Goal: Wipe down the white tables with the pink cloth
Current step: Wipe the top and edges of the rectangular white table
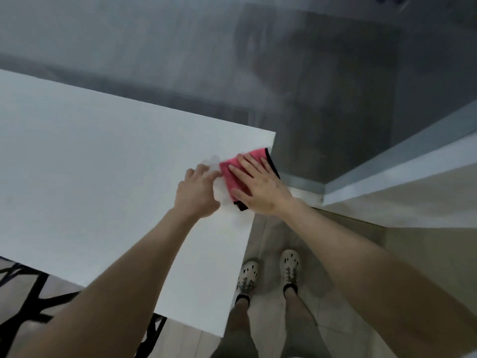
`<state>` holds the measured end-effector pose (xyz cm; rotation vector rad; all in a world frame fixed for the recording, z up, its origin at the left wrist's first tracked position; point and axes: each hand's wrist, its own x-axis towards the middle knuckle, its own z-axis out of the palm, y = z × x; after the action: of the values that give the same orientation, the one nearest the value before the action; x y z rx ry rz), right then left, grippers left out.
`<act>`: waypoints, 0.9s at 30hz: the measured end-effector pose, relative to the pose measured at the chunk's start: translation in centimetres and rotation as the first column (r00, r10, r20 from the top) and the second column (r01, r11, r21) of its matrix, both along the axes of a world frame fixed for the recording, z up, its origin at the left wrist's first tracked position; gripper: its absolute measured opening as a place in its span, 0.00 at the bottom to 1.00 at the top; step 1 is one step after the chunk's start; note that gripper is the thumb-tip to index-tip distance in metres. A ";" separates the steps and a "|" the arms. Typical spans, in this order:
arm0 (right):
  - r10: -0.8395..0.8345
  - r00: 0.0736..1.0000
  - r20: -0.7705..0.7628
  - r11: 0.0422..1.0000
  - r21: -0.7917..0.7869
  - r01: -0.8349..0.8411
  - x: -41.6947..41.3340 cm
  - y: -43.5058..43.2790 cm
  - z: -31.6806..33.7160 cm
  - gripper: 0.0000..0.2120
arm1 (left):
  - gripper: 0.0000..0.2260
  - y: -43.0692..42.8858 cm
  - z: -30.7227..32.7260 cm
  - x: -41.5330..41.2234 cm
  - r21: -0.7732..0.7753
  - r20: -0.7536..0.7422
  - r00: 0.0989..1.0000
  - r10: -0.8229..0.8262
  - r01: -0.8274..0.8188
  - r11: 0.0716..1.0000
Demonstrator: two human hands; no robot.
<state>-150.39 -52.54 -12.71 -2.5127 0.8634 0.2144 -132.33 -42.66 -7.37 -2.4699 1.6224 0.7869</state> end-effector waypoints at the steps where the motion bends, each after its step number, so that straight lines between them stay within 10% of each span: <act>1: -0.016 0.999 0.036 0.999 0.042 0.014 -0.2 -0.6 0.8 0.32 | 0.30 -0.8 0.1 -0.2 -0.051 -0.047 0.993 0.106 -0.109 0.993; 5: -0.121 0.982 0.143 0.988 0.114 0.105 -4.1 -0.8 3.9 0.20 | 0.26 -4.0 0.0 -2.8 -0.116 -0.162 0.850 0.502 -0.522 0.845; 10: 0.003 0.997 -0.074 0.989 0.151 0.008 -11.2 0.3 6.3 0.10 | 0.16 -5.0 -0.8 -5.8 0.057 -0.343 0.595 0.727 -0.759 0.649; 17: -0.181 0.983 0.010 0.970 0.168 0.177 -16.1 -0.3 9.8 0.10 | 0.08 -0.9 5.3 -10.0 -0.138 -0.512 0.645 0.567 -0.713 0.687; 27: -0.466 0.839 0.280 0.772 0.592 0.231 -12.6 0.2 13.2 0.15 | 0.08 1.9 11.4 -13.5 -0.067 -0.890 0.359 0.281 -0.713 0.698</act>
<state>-162.98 -52.34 0.51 -1.7290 0.9248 -0.1844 -145.86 -40.73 3.99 -3.2861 1.1600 2.2511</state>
